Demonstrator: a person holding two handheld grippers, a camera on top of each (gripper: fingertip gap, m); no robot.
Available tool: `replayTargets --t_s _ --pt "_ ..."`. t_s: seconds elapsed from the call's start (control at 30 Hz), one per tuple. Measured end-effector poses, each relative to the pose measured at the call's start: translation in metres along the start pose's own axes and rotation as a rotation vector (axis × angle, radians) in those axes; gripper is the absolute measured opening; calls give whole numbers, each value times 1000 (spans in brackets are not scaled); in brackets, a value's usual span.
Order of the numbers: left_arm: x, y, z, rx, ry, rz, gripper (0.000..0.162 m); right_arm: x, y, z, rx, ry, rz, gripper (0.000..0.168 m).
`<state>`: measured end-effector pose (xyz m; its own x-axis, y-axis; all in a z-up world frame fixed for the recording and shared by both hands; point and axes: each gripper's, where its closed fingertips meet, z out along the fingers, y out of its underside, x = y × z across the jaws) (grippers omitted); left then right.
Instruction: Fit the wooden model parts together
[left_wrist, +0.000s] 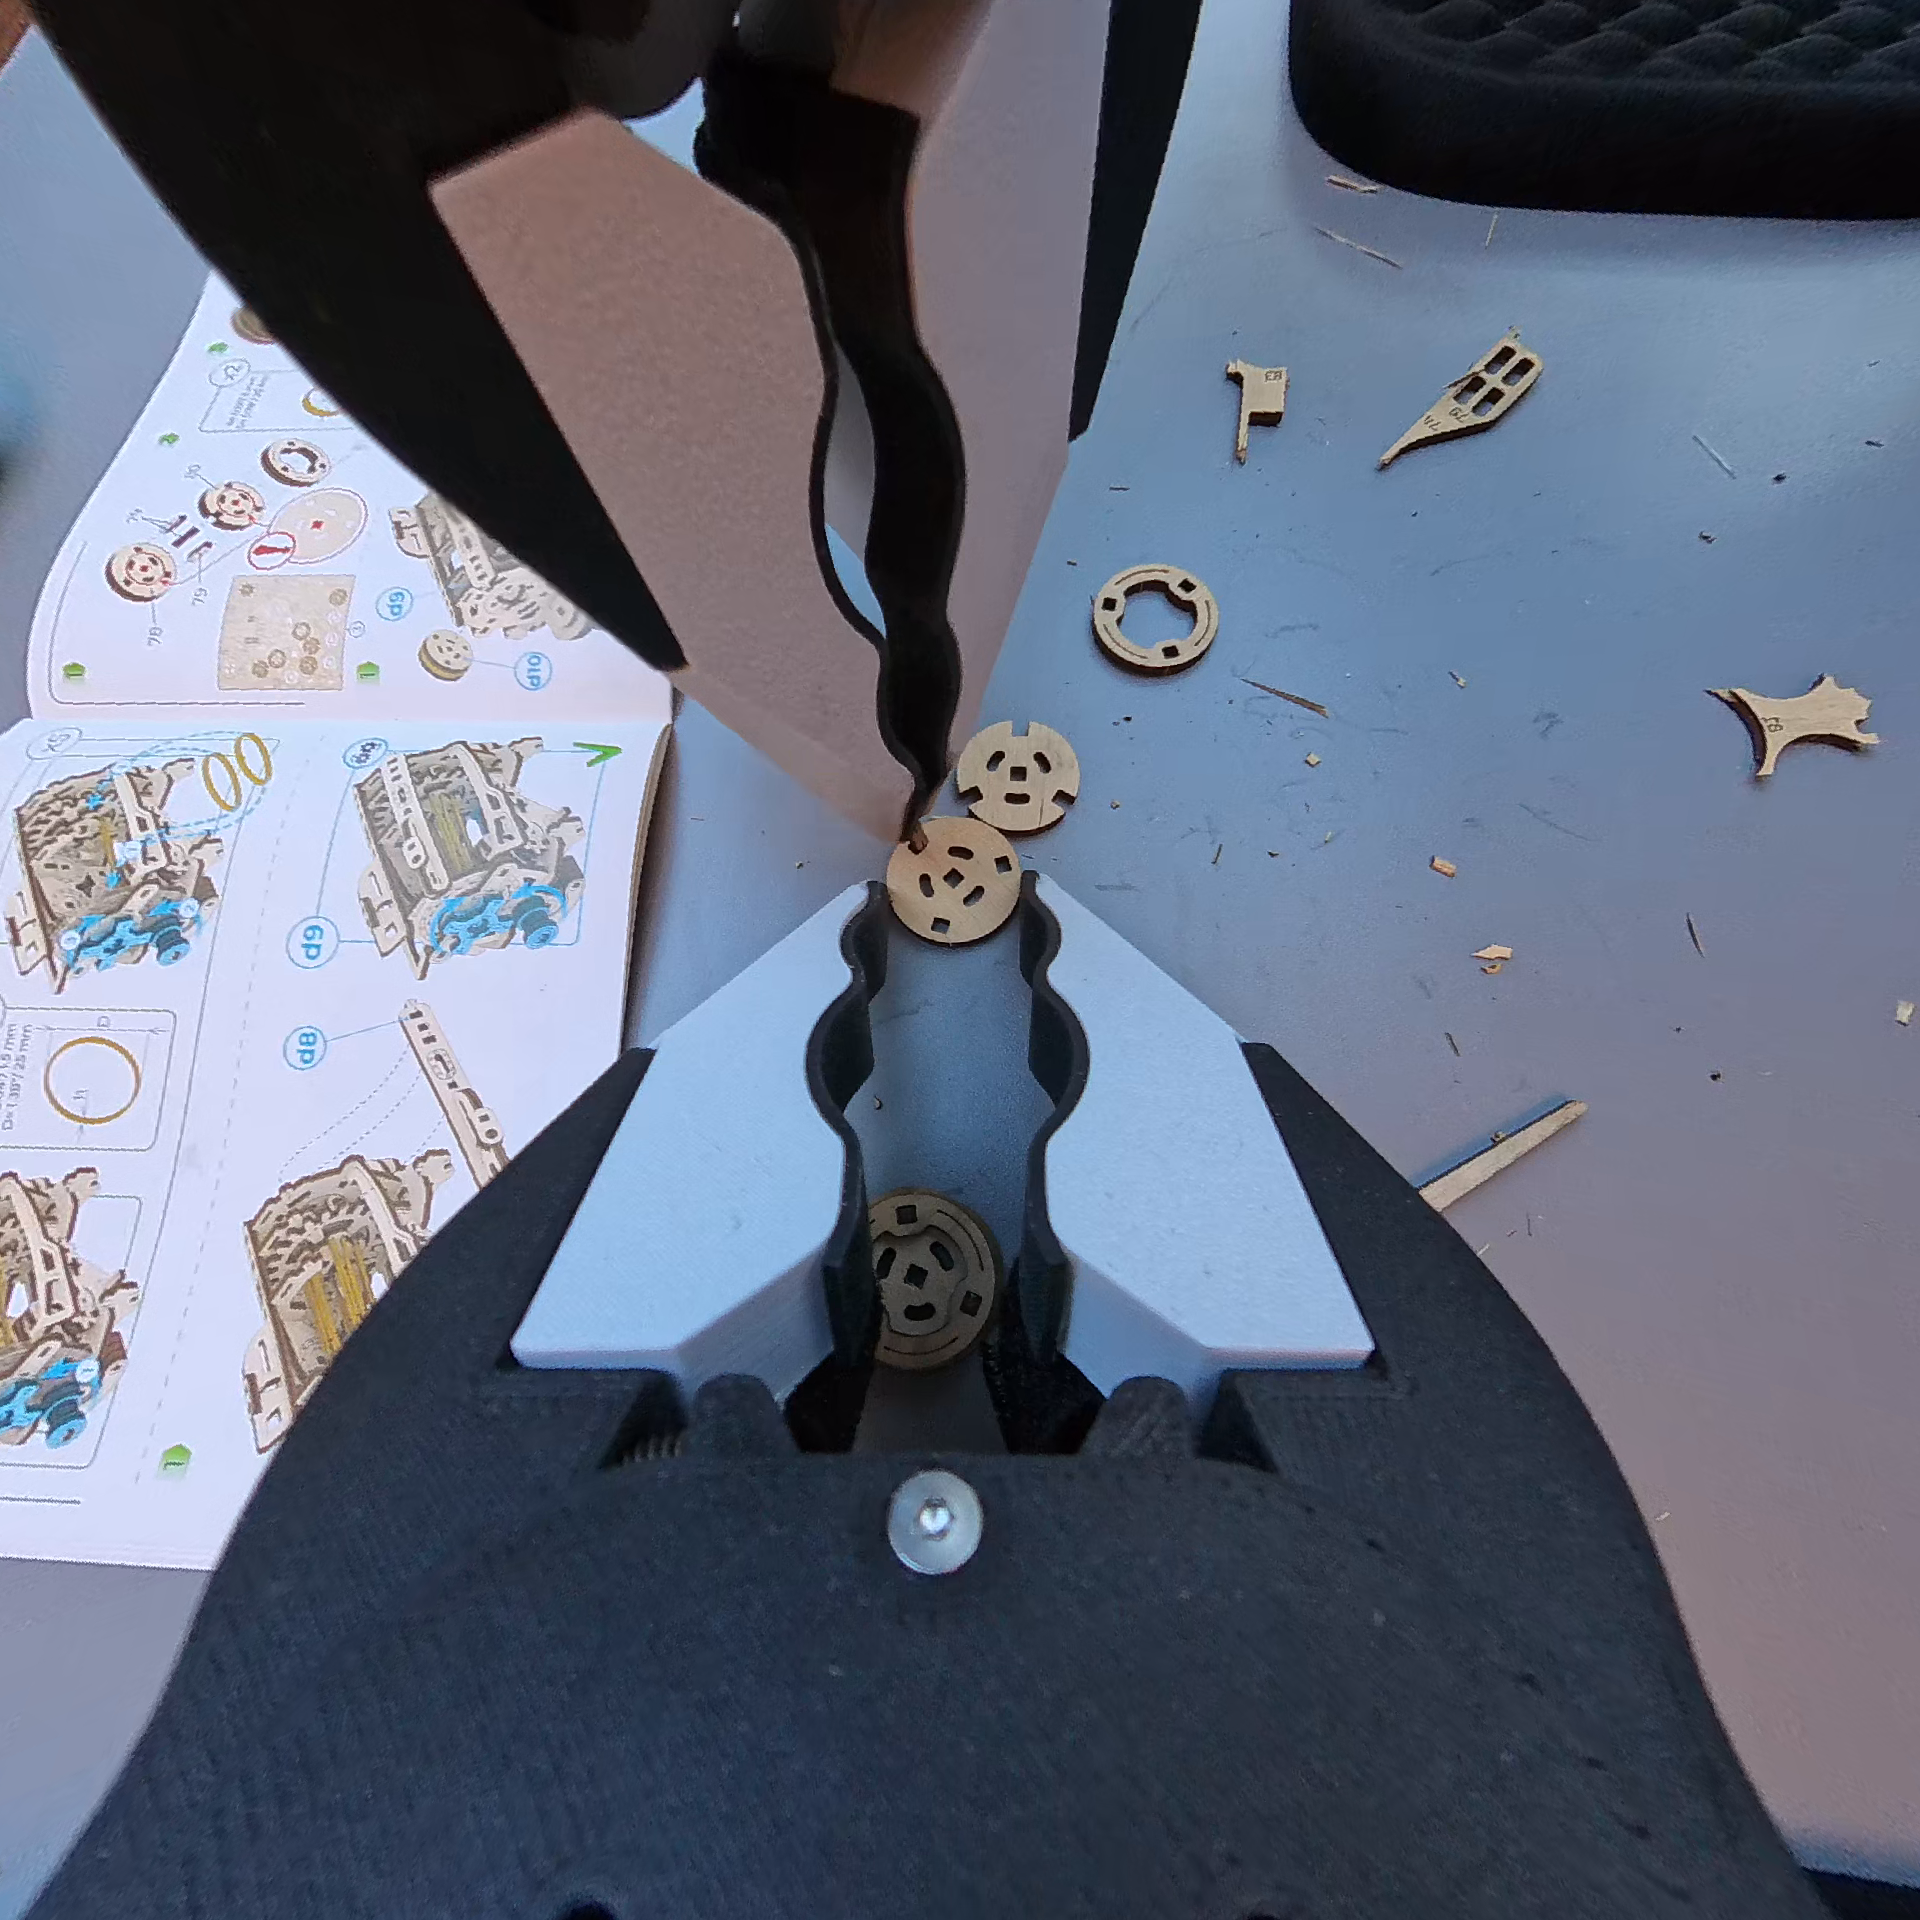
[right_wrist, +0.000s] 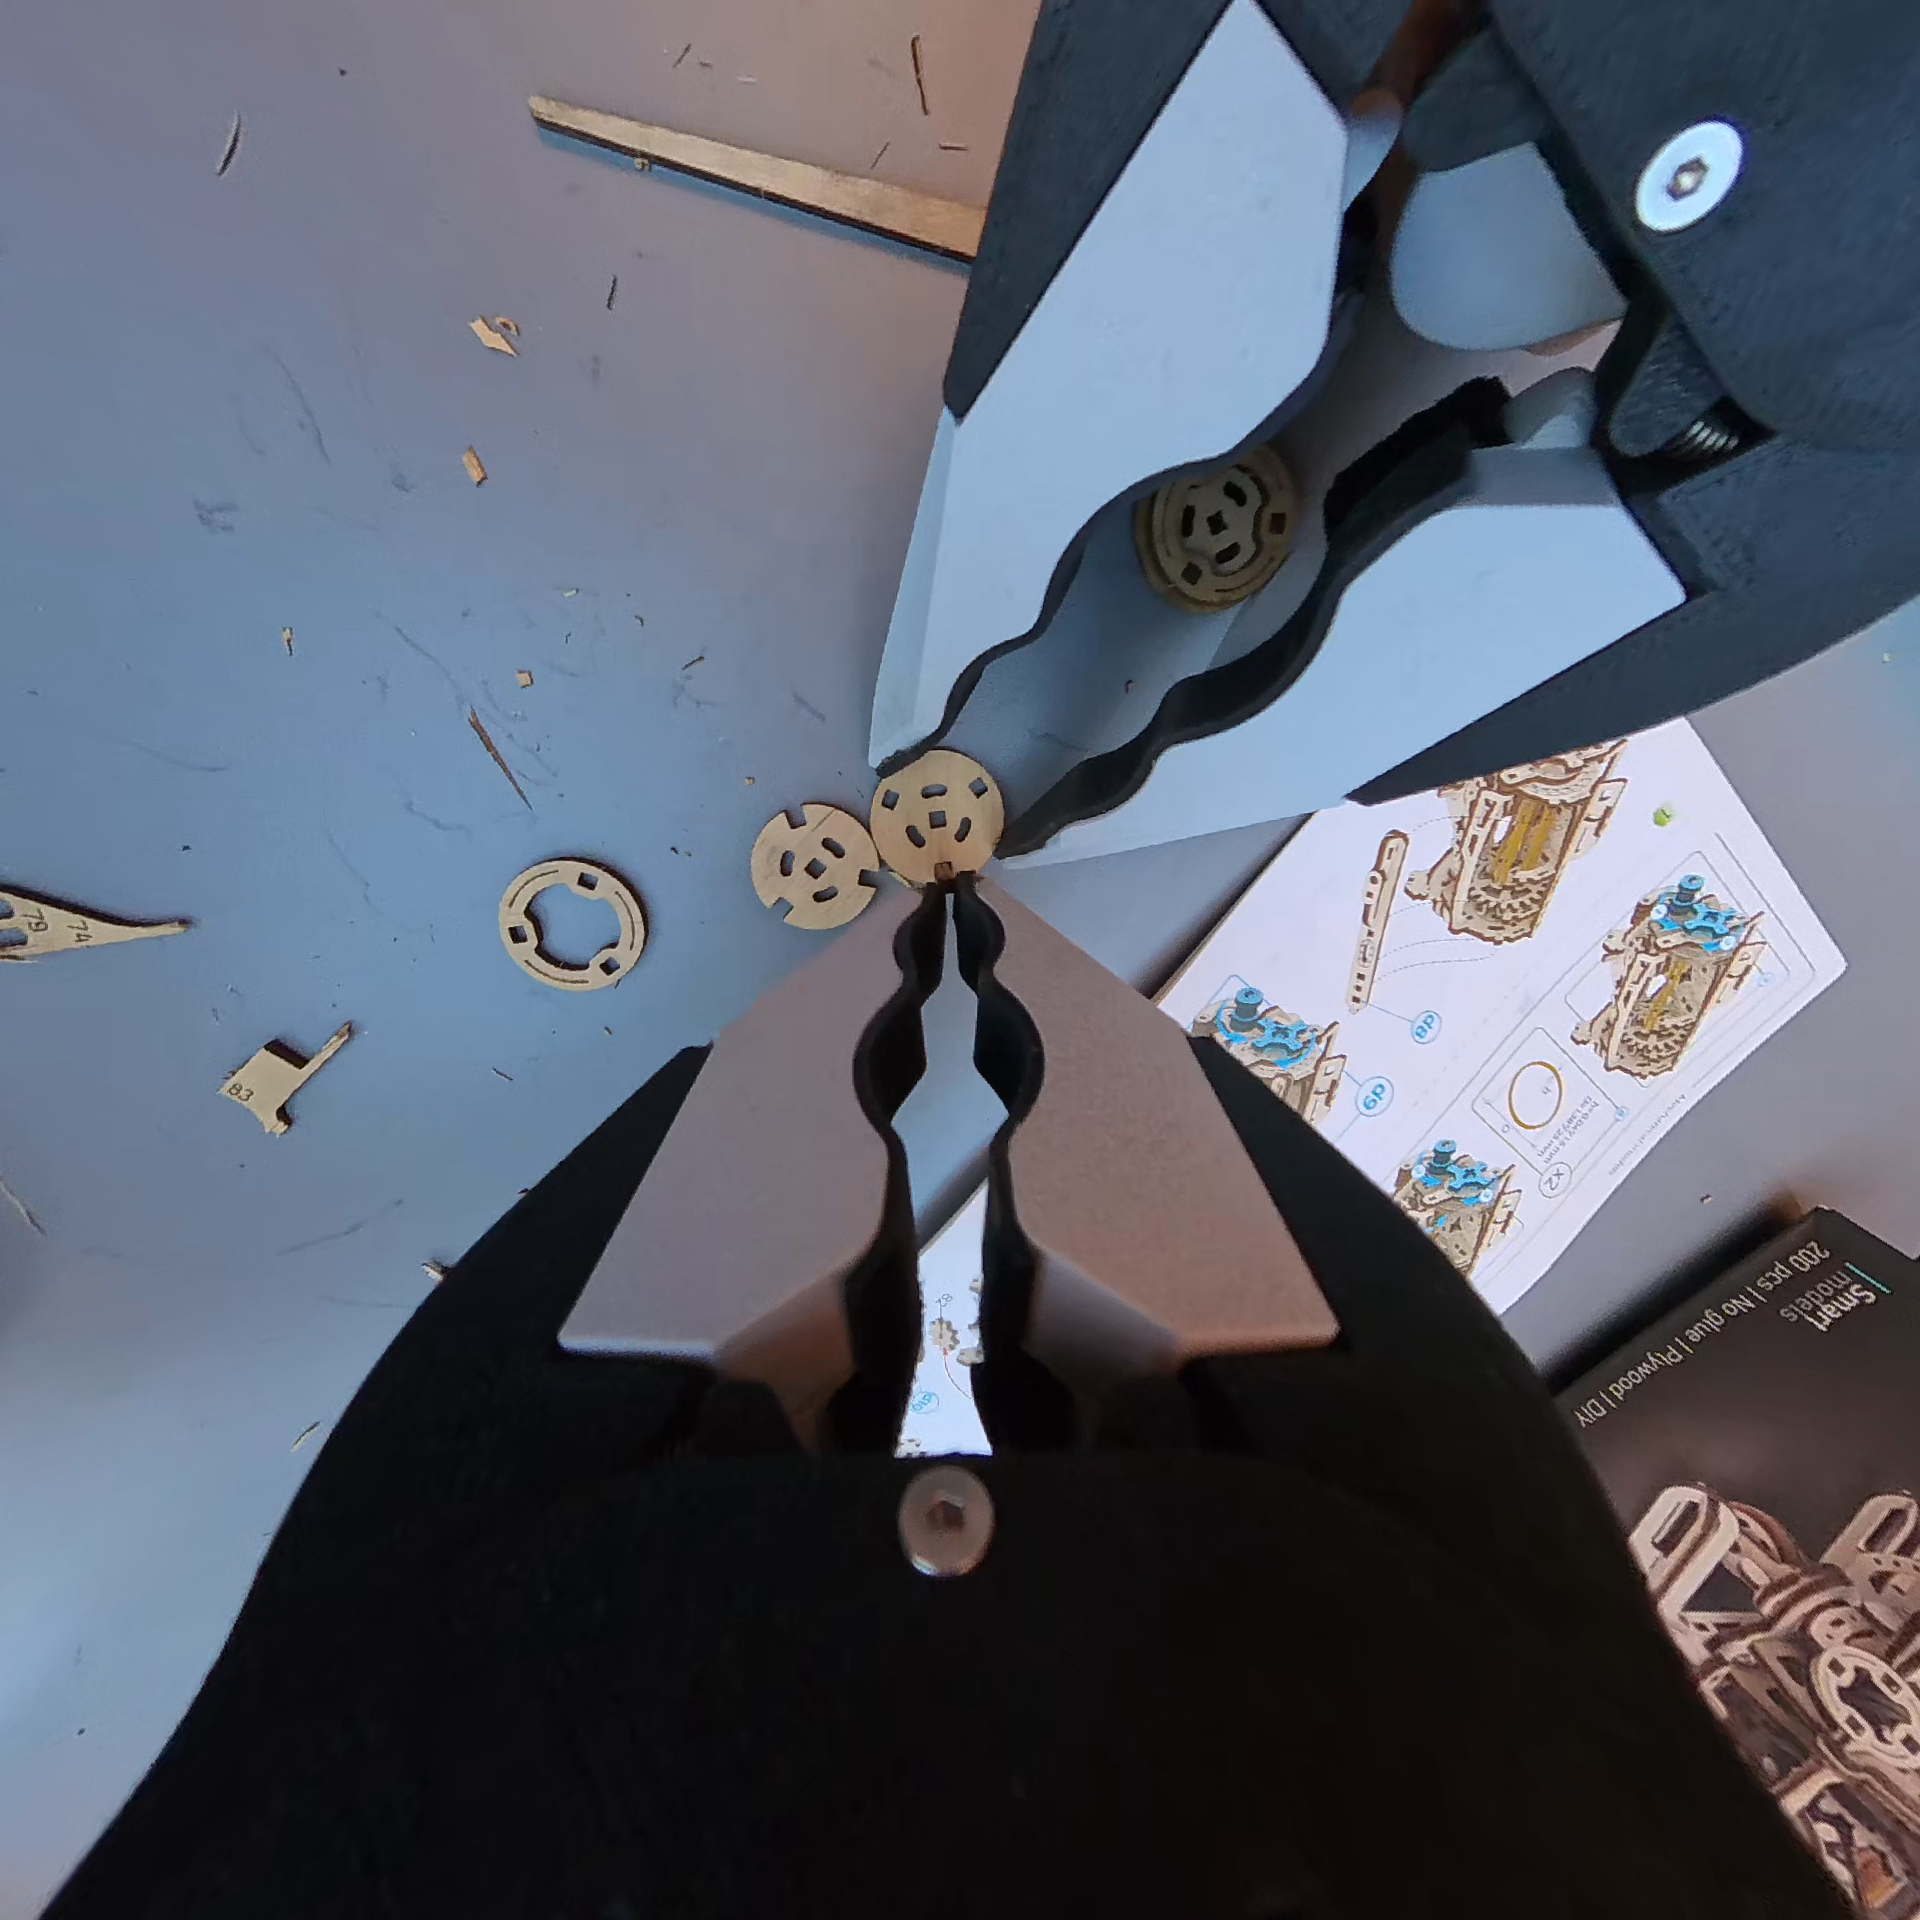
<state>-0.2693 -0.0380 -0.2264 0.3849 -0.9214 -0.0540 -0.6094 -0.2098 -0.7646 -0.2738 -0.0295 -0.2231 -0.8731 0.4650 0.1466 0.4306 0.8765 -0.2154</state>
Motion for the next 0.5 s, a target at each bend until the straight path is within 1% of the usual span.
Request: replayTargets --t_s 0.3,0.5 --pt "0 0 0 0 -1 1 24 -1 -1 0 -21 -4 -21 1" --pt "0 0 0 0 -1 0 24 -1 -1 0 -22 -18 12 2"
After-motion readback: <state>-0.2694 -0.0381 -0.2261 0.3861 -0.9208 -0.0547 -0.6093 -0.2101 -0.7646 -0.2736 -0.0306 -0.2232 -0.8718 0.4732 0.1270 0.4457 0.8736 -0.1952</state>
